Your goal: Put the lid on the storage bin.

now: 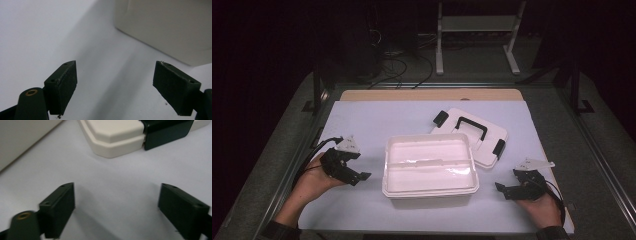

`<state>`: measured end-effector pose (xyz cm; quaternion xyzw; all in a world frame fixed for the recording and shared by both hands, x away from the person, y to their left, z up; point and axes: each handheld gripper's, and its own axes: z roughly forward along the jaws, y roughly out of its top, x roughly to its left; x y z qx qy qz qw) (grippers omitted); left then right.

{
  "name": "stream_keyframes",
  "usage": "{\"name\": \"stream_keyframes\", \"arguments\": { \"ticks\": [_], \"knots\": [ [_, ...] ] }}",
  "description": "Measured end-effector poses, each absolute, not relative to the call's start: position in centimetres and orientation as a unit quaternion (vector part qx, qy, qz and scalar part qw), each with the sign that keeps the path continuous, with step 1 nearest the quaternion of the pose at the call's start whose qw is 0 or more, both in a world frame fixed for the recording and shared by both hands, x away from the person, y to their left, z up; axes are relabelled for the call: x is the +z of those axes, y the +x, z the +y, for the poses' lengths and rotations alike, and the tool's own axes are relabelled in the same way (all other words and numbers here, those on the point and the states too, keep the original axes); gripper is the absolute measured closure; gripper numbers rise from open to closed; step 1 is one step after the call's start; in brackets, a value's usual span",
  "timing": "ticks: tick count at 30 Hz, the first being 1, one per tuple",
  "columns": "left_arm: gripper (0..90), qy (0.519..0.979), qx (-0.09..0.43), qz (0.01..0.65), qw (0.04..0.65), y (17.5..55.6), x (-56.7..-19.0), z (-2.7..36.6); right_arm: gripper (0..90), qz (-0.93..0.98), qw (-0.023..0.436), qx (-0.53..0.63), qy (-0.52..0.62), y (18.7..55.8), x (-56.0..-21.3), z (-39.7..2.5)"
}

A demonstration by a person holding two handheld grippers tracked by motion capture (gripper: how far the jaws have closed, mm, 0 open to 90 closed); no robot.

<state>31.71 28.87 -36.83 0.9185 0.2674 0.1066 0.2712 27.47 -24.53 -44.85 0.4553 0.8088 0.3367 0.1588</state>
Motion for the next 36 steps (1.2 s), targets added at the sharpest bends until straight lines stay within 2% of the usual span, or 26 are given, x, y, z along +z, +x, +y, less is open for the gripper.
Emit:
{"name": "stream_keyframes", "arguments": {
  "ticks": [6,9,19,26,31,36],
  "knots": [
    [17.1,0.912,0.107,0.286,0.273,31.2,-39.5,29.8,15.9,0.815,0.162,0.329,0.449,28.1,-43.9,-24.5],
    [15.9,0.908,0.111,0.292,0.279,30.8,-40.5,30.1,20.4,0.819,0.147,0.329,0.446,28.5,-43.3,-24.5],
    [10.3,0.9,0.118,0.3,0.293,29.9,-43.0,30.6,26.5,0.832,0.131,0.329,0.428,30.4,-41.2,-23.8],
    [7.6,0.89,0.119,0.306,0.316,29.9,-44.3,31.0,27.1,0.838,0.134,0.327,0.416,32.5,-40.0,-22.9],
    [4.4,0.873,0.126,0.306,0.358,29.6,-45.2,31.9,27.0,0.843,0.131,0.325,0.407,34.2,-39.1,-22.5],
    [4.3,0.873,0.128,0.306,0.356,29.5,-45.2,31.8,27.0,0.85,0.138,0.314,0.401,36.1,-37.9,-21.9]
  ]
}}
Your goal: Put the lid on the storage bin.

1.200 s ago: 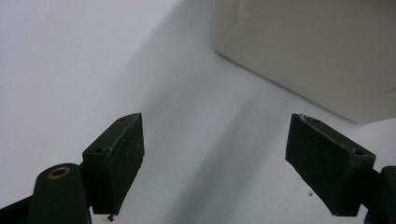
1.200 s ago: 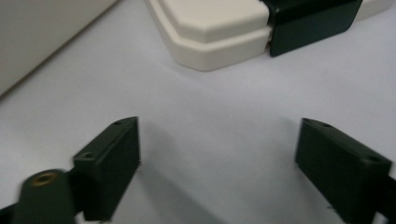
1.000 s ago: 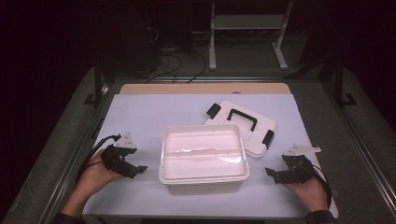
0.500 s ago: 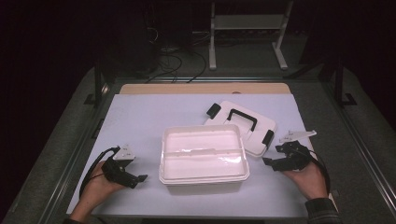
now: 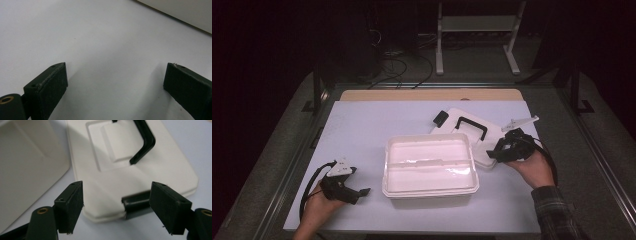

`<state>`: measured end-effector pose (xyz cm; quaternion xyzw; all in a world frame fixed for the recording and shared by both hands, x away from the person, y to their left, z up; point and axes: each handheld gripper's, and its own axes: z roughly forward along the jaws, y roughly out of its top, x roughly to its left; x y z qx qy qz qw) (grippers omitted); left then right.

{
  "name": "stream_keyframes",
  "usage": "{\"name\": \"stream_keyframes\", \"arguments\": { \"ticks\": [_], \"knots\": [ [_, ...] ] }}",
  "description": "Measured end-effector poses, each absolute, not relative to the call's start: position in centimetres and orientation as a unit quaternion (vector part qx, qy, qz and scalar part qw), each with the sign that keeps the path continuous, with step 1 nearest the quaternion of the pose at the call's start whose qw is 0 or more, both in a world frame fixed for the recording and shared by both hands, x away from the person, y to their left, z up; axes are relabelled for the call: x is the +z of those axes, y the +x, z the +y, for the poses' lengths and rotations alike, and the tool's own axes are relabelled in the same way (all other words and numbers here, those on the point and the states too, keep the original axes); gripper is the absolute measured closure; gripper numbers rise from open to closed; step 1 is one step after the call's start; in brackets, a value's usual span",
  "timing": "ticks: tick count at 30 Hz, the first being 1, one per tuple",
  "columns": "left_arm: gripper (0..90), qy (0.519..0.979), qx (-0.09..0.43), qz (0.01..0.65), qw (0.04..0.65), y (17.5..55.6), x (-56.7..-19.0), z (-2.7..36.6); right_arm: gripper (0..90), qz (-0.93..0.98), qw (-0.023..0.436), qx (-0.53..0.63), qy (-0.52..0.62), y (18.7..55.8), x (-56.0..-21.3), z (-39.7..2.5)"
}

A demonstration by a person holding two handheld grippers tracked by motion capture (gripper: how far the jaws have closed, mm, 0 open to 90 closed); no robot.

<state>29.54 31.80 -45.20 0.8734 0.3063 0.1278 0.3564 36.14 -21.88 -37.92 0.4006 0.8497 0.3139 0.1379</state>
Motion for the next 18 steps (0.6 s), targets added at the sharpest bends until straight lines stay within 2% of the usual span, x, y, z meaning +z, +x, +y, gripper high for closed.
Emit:
{"name": "stream_keyframes", "arguments": {
  "ticks": [4,18],
  "knots": [
    [0.0,0.872,0.132,0.318,0.349,29.6,-45.3,31.7,27.0,0.851,0.141,0.315,0.396,37.6,-37.2,-21.4],
    [0.0,0.87,0.131,0.319,0.351,29.6,-45.3,31.7,26.8,0.864,0.128,0.312,0.373,43.0,-35.8,-19.6]
  ]
}}
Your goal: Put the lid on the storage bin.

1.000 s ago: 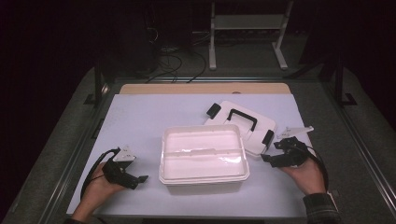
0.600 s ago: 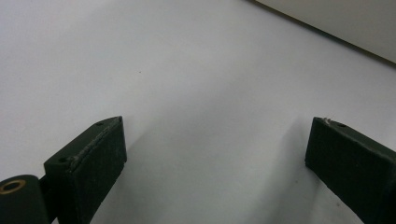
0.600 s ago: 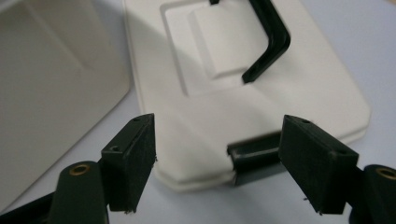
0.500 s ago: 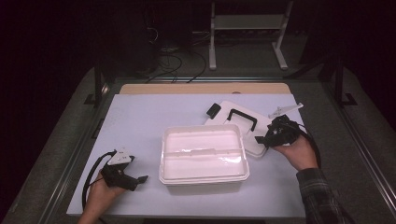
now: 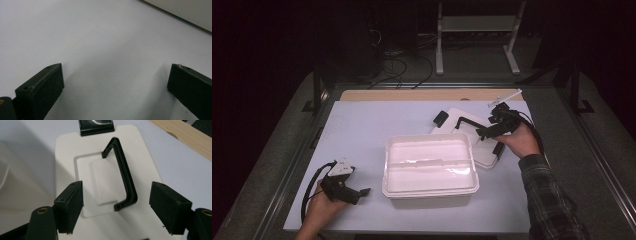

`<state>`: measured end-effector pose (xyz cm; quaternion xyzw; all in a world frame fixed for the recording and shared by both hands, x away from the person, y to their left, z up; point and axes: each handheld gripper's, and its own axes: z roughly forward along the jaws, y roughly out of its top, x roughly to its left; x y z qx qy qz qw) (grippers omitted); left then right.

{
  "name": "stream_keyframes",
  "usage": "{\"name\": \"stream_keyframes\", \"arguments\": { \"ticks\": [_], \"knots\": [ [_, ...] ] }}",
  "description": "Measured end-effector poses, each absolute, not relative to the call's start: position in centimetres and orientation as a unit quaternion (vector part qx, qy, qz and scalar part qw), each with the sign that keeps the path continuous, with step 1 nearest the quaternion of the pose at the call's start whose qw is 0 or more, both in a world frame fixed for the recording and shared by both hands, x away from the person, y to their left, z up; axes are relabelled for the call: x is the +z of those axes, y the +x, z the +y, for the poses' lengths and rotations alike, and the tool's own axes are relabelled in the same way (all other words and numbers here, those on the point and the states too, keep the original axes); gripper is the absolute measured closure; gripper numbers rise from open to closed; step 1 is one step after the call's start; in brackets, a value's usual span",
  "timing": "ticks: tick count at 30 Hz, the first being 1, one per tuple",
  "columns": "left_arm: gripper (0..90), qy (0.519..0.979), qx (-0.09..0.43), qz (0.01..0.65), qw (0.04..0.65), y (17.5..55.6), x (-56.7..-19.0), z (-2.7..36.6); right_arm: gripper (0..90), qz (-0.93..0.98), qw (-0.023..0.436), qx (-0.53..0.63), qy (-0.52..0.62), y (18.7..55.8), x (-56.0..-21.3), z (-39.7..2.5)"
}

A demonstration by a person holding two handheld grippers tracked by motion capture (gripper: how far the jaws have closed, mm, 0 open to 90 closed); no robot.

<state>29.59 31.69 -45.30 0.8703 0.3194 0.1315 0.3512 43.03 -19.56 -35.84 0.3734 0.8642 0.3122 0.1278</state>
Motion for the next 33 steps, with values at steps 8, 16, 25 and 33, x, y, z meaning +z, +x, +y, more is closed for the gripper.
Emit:
{"name": "stream_keyframes", "arguments": {
  "ticks": [8,16,25,33],
  "knots": [
    [0.0,0.87,0.131,0.32,0.351,29.6,-45.3,31.7,27.0,0.878,0.108,0.293,0.363,46.0,-36.8,-18.3],
    [0.0,0.87,0.13,0.321,0.352,29.6,-45.3,31.7,40.6,0.893,0.081,0.264,0.356,48.0,-38.5,-17.1],
    [0.0,0.87,0.131,0.32,0.351,29.6,-45.3,31.7,73.8,0.906,0.084,0.234,0.342,48.7,-38.9,-16.2],
    [0.0,0.87,0.131,0.32,0.351,29.6,-45.3,31.7,83.9,0.914,0.091,0.226,0.325,48.2,-38.2,-15.8]
  ]
}}
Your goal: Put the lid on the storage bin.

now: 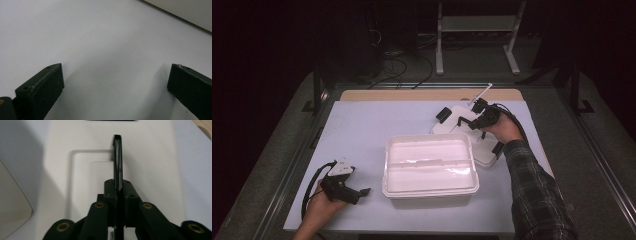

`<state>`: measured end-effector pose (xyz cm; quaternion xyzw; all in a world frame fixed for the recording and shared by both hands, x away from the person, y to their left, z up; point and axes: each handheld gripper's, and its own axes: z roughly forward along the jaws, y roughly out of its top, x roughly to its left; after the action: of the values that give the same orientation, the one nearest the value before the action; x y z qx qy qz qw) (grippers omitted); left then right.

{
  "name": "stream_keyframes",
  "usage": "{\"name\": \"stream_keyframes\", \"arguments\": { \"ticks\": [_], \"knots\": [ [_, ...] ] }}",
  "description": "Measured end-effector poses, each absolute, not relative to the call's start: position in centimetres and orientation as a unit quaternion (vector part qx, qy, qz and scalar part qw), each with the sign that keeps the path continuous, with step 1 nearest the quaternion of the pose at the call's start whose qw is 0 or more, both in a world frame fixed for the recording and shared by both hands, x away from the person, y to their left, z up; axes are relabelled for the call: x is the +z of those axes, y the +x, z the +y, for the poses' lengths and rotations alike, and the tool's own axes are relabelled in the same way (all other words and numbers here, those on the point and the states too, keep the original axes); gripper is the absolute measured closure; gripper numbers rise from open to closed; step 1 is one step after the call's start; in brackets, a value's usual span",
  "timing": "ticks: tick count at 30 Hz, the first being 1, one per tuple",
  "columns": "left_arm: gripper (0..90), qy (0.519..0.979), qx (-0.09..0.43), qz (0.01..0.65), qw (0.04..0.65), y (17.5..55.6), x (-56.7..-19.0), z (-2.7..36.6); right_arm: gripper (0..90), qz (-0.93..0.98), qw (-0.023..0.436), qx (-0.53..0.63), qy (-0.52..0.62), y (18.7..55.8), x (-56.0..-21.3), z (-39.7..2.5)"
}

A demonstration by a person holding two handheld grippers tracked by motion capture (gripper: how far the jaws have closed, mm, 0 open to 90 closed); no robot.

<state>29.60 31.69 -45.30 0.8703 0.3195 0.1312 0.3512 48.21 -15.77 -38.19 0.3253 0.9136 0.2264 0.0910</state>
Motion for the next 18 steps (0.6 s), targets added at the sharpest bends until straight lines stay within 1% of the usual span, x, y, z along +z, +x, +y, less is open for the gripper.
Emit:
{"name": "stream_keyframes", "arguments": {
  "ticks": [3,5,8,18],
  "knots": [
    [0.0,0.87,0.131,0.319,0.351,29.6,-45.3,31.7,84.1,0.911,0.086,0.232,0.329,48.2,-37.7,-16.4],
    [0.0,0.87,0.131,0.32,0.351,29.6,-45.3,31.7,84.2,0.91,0.097,0.231,0.33,48.1,-37.2,-16.9],
    [0.0,0.87,0.131,0.32,0.352,29.6,-45.3,31.7,84.2,0.906,0.098,0.237,0.337,47.9,-36.1,-18.0],
    [0.0,0.87,0.131,0.319,0.351,29.6,-45.3,31.7,84.2,0.897,0.124,0.252,0.341,46.8,-30.7,-20.7]
  ]
}}
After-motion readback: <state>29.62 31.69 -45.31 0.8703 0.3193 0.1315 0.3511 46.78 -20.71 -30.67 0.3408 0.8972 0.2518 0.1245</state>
